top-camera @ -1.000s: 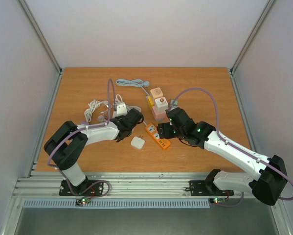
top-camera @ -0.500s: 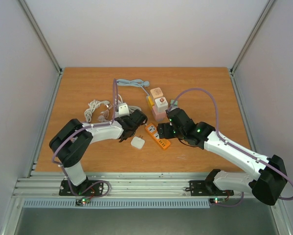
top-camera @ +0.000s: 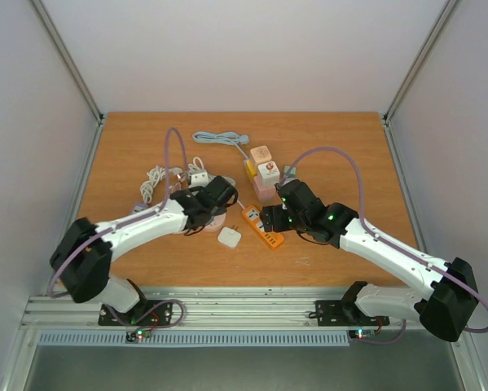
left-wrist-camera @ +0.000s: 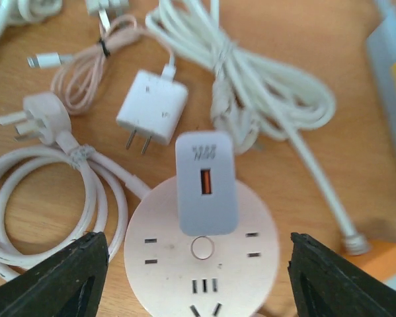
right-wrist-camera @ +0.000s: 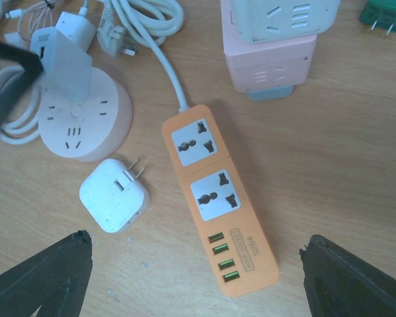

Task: Insert the plug

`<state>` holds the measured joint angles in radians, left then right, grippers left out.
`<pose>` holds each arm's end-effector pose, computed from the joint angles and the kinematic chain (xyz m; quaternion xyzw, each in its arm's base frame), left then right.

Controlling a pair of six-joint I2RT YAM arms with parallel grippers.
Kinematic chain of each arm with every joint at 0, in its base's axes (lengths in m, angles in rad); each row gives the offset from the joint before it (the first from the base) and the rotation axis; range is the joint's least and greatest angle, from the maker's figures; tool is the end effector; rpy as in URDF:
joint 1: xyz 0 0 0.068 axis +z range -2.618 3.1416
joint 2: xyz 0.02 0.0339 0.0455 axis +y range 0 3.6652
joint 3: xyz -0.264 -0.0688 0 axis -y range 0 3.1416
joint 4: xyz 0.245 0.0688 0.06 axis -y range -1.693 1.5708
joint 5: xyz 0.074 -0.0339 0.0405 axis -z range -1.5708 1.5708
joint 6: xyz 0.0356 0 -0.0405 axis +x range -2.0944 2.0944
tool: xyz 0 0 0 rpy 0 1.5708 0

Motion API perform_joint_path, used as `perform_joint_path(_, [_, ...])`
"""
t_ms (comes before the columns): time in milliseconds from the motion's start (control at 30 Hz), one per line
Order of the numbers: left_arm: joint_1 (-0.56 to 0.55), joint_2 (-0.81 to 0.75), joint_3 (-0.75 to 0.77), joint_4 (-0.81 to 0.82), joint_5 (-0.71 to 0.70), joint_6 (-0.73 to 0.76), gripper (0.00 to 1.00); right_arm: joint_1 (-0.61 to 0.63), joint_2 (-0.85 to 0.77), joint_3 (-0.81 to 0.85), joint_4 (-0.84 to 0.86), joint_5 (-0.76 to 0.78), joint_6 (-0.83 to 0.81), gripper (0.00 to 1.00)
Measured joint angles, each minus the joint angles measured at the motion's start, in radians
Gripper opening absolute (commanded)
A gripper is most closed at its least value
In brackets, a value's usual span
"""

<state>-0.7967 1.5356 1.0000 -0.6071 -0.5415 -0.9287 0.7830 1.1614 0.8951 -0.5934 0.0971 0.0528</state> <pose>0.2196 -0.1984 0.2088 -0.1188 0.9358 0.0145 0.3316 0.1715 0.1658 0.2662 -0.3185 0.8807 0.0995 0.3362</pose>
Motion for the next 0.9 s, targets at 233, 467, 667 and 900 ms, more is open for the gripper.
perform_joint_path(233, [0.086,-0.212,0.001,-0.01,0.059,0.07,0.8,0.0,0.039,0.001,0.001,-0.036,0.003,0.87])
perform_joint_path(467, [0.248,-0.394,-0.066,0.007,0.226,0.194,0.79,0.027,0.175,0.063,-0.004,-0.063,0.026,0.85])
perform_joint_path(667, [0.335,-0.475,-0.104,0.011,0.349,0.232,0.79,0.124,0.366,0.19,-0.011,-0.053,0.02,0.82])
perform_joint_path(900, [0.394,-0.569,-0.122,0.01,0.418,0.239,0.79,0.208,0.602,0.327,-0.059,-0.035,-0.042,0.83])
